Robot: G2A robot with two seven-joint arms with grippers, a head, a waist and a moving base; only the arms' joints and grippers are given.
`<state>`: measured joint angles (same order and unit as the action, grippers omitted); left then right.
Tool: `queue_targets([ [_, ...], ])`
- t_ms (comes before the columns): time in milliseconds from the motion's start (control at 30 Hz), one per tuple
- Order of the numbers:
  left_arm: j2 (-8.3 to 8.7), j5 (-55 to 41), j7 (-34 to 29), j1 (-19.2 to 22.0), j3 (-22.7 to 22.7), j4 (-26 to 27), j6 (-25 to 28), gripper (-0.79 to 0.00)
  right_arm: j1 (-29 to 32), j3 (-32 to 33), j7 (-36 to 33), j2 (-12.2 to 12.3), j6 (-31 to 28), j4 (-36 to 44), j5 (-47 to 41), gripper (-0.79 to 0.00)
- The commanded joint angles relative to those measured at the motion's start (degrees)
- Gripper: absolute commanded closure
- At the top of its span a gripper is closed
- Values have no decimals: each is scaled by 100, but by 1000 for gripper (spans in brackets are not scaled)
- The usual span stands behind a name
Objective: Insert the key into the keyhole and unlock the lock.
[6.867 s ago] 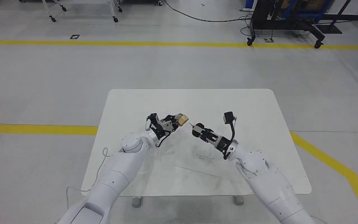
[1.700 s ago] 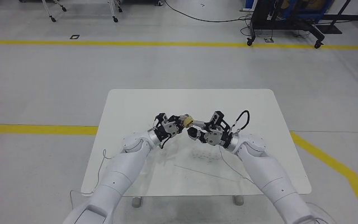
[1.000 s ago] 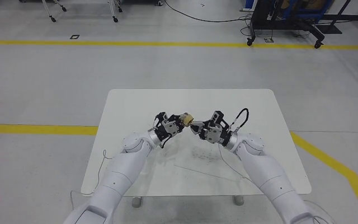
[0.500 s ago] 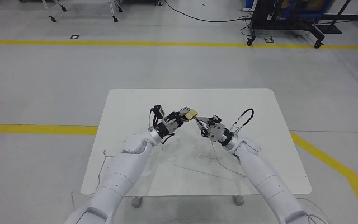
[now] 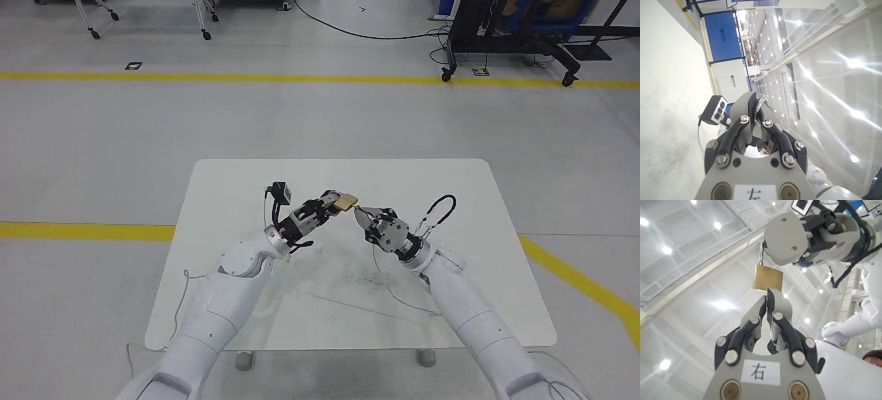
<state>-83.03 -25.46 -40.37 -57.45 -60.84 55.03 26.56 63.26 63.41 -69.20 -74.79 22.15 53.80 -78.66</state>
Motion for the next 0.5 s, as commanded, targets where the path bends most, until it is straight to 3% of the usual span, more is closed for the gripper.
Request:
queue_targets([
  [0, -2, 11, 24, -19, 3, 40, 5, 0, -28, -3, -23, -4, 74, -68, 5, 0],
  [67, 2, 75, 47, -26, 2, 55, 35, 0, -56, -17, -63, -7, 128, -123, 53, -71],
  [100, 2, 70, 51, -30, 1, 61, 20, 0, -79, -18, -55, -1, 89, -148, 149, -175],
  [133, 2, 67, 58, -33, -1, 64, 2, 0, -94, -10, -38, 6, 16, -167, 250, -388],
  [167, 2, 76, 71, -32, -2, 65, -35, 0, -102, 11, -46, 17, -71, -162, 340, -720],
  [200, 4, 94, 106, -27, -7, 62, -90, 0, -110, 72, -82, 40, -215, -143, 440, -785],
  [333, 28, 358, 233, 20, -17, 110, -401, 0, 3, 598, -259, 246, -956, 66, 1083, -785],
  [467, 89, 1212, 250, 117, 86, 278, -858, 0, 340, 1664, -74, 580, -1430, 456, 1592, -785],
])
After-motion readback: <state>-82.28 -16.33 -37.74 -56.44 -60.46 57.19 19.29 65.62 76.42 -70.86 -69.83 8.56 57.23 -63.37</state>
